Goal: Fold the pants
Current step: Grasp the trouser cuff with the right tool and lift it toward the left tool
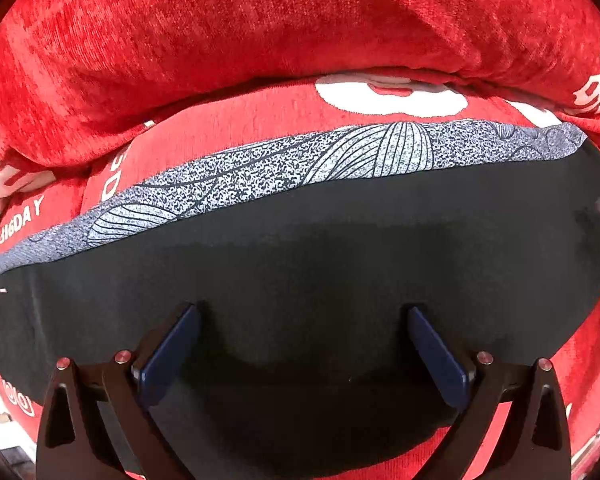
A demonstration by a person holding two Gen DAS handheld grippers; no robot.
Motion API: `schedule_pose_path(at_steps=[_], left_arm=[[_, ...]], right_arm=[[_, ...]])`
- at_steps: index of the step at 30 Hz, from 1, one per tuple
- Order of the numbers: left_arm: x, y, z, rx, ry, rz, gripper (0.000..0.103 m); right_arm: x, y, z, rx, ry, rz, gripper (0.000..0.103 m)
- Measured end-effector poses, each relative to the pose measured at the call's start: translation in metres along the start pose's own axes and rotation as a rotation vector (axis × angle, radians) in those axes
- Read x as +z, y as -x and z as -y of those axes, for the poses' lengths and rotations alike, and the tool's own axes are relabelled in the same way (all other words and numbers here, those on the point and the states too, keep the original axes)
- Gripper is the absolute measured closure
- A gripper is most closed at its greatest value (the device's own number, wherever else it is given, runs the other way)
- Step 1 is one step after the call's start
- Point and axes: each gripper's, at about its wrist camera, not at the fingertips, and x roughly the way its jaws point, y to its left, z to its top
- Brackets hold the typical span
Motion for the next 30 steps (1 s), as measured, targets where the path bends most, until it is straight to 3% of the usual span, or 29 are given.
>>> schedule_pose_path(at_steps=[1, 2, 7, 10, 11, 12, 16, 21, 30], left_arm=[[0.003, 0.001, 0.000, 0.004, 0.001, -0.018, 0.000], [0.008, 0.004, -0.002, 0.022, -0.001, -0.028, 0.000], [0.038, 0.023, 0.006, 0.056, -0.002, 0.088, 0.000], [0.051, -0.012, 0.021, 0.061, -0.036, 0.025, 0.000], [0.051, -0.018, 0.020, 0.038, -0.002, 0.043, 0.000], [0.051, -0.016, 0.018, 0.025, 0.028, 0.065, 0.000], [0.052, -0.007, 0.011, 0.017, -0.005, 0.019, 0.000], [0.036, 0.021, -0.027, 0.018, -0.009, 0.049, 0.000], [-0.001, 0.053, -0.132, 0.044, 0.070, 0.083, 0.000]], right_arm=[[0.003, -0.003, -0.006, -0.049, 0.013, -0.014, 0.068], [0.003, -0.004, -0.012, -0.098, 0.040, -0.025, 0.089], [-0.004, 0.019, -0.058, -0.104, 0.236, 0.010, 0.090], [-0.012, 0.031, -0.079, -0.087, 0.321, 0.025, 0.090], [-0.014, 0.032, -0.084, -0.089, 0.337, 0.028, 0.090], [-0.017, 0.032, -0.089, -0.083, 0.349, 0.024, 0.090], [-0.020, 0.036, -0.106, -0.082, 0.383, 0.033, 0.090], [-0.033, 0.049, -0.133, -0.085, 0.470, 0.040, 0.090], [-0.111, 0.041, -0.223, -0.163, 0.760, 0.058, 0.090]])
